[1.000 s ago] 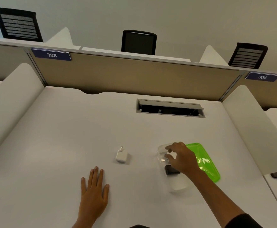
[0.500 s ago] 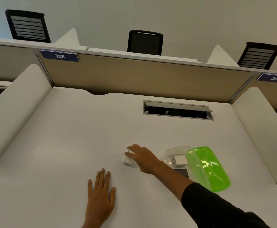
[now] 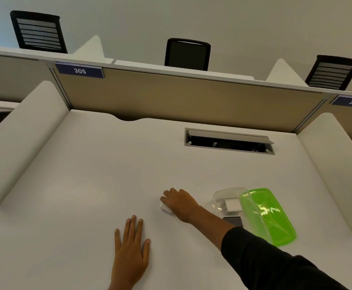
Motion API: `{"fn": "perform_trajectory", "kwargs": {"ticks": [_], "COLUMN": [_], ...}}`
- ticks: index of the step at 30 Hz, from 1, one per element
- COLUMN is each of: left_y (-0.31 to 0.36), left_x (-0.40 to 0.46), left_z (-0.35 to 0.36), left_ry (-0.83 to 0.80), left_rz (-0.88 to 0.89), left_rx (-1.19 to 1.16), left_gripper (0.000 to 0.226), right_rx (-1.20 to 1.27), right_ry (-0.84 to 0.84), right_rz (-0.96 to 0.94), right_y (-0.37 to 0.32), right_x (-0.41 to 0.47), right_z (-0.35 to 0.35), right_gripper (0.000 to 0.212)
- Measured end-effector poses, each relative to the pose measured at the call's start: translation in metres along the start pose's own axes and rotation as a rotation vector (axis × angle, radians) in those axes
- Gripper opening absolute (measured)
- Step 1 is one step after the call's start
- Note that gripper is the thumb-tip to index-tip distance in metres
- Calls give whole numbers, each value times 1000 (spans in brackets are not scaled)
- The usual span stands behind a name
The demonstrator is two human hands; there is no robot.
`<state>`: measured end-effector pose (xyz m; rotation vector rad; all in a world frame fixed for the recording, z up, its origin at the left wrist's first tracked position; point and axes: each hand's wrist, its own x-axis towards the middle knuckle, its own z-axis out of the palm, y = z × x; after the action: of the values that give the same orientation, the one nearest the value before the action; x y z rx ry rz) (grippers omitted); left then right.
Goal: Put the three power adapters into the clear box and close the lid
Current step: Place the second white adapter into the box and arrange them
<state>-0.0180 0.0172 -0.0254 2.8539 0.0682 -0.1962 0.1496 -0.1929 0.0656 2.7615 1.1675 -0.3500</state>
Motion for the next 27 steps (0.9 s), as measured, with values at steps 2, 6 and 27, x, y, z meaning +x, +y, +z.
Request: {"fn": "perform_trajectory", "kwargs": {"ticks": [2,6,27], "left_y": [0,-1,-5], "left_x": [0,0,2], "left_z": [0,0,7], "left_ry": [-1,-1,12], "left_rz": [0,9,17], "left_rx": [2,-7,-11], "left_gripper": [75,75,79], "right_rx": [-30,-115,50], "right_ry": [-7,-44,361], "right_rz": [11,20,408], "right_y": [1,3,117], "right_x": [-4,-10,-158], "right_z": [-3,-10,-72], "right_gripper": [58,49,60]}}
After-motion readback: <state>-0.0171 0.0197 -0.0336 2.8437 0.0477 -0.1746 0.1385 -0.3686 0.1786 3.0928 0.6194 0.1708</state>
